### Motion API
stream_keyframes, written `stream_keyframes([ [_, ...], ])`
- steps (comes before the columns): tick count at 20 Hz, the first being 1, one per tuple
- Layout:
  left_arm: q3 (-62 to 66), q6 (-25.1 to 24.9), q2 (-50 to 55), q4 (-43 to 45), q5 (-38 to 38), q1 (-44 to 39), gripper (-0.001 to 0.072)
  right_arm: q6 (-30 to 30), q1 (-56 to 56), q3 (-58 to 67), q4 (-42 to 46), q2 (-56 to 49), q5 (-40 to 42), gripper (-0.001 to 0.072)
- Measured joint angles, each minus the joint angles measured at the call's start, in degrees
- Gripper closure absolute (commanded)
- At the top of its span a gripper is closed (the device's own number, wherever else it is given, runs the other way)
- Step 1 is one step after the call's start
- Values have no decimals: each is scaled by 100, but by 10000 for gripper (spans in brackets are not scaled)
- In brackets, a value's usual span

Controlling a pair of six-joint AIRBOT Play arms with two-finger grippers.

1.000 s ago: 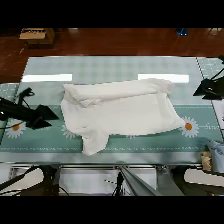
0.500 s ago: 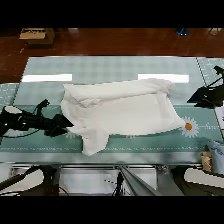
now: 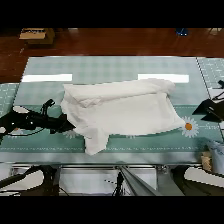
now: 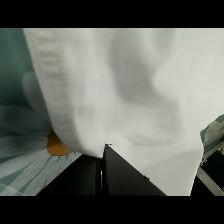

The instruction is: Fold the shirts.

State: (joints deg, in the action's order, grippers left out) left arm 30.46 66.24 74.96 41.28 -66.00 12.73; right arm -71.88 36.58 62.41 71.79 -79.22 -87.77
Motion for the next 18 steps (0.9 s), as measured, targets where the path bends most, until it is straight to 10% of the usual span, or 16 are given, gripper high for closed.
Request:
stream_keyframes([
  [13, 0, -310, -4, -175, -61, -11, 688, 271, 669, -1980, -1467, 96, 1355, 115],
  [16, 0, -450, -2, -483, -52, -11, 689, 503, 675, -2334, -1823, 90, 1709, 588],
  [18, 0, -529, -7, -640, -42, -11, 690, 706, 675, -2424, -1989, 87, 1853, 692],
])
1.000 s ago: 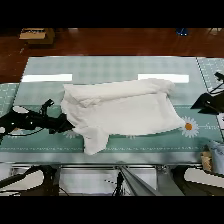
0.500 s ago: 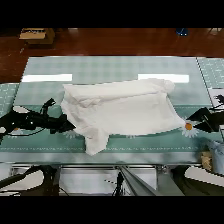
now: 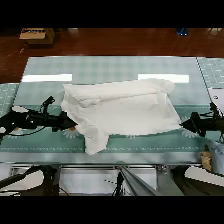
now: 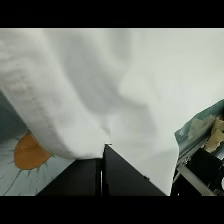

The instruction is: Fold the shirts.

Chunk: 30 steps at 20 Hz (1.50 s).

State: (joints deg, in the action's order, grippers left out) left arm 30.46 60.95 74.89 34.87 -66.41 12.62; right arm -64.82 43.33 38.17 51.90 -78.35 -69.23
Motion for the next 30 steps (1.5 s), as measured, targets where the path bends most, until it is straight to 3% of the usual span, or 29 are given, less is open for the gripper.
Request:
stream_keyframes([
  [4, 286, -111, -247, -155, -44, 0, 691, 741, 0, 332, -686, 181, -791, 693],
  [8, 1351, -144, -1097, -245, -166, 0, 691, 1143, -37, 1075, -1733, 911, -1305, 693],
  [13, 3604, 42, -2358, -280, -61, 0, 690, 1228, -667, 2435, -2833, 2168, -761, 693],
  [17, 5434, 343, -2990, -181, 175, 0, 690, 623, -1049, 3635, -3029, 3110, 356, 693],
  [20, 6564, 953, -3314, 328, 271, 0, 691, 44, -1145, 4428, -2667, 3764, 1298, 693],
  [23, 7278, 1665, -3665, 968, 297, 0, 690, -728, -1180, 5110, -1604, 4234, 1510, 693],
  [26, 7619, 2247, -4024, 1665, -87, 0, 691, -1425, -1193, 5628, -431, 4538, 1014, 693],
  [30, 7768, 2761, -4306, 2535, -1285, 0, 691, -1880, -1200, 6041, 586, 4686, -256, 693],
])
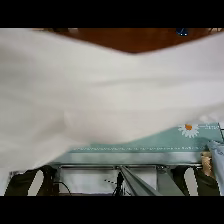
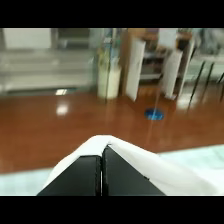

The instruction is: Fold the shirts.

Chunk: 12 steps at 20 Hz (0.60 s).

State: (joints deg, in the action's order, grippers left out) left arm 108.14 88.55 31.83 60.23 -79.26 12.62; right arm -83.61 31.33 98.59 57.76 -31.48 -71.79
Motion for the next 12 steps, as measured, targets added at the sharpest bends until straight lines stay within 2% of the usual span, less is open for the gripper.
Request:
stream_keyframes([
  [4, -33, 280, 0, 304, -1095, 0, 691, 125, -173, 63, 649, -195, -1735, 694],
  [7, -485, 317, 214, 380, -1888, 0, 691, 219, -802, -319, 1207, -595, -2570, 694],
  [10, -1497, 175, 396, 369, -2022, 0, 691, 278, -1558, -890, 1912, -1259, -2931, 694],
  [12, -2402, 44, 527, 343, -1759, 0, 691, 323, -1982, -1161, 2371, -1849, -2964, 694],
])
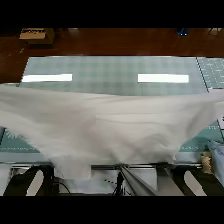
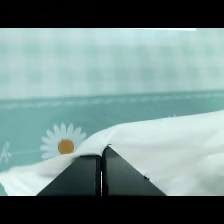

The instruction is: Fold the shirts.

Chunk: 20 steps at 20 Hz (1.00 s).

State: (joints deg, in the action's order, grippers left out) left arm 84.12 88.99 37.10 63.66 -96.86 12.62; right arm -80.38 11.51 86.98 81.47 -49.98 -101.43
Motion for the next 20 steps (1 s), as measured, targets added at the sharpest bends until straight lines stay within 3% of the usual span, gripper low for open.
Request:
stream_keyframes([
  [3, -1408, -278, 334, -184, 876, -7, 690, 39, -361, -190, 494, -1016, 409, 694],
  [7, -2623, -992, 1158, -1154, 2500, -79, 689, -94, -518, -278, 422, -2179, 1591, 694],
  [12, -3056, -1698, 2496, -1740, 4483, -313, 690, -343, -560, -302, 9, -3010, 3438, 694],
  [20, -3152, -1923, 3569, -1961, 6402, -505, 689, -723, -555, -306, 79, -3674, 5383, 694],
])
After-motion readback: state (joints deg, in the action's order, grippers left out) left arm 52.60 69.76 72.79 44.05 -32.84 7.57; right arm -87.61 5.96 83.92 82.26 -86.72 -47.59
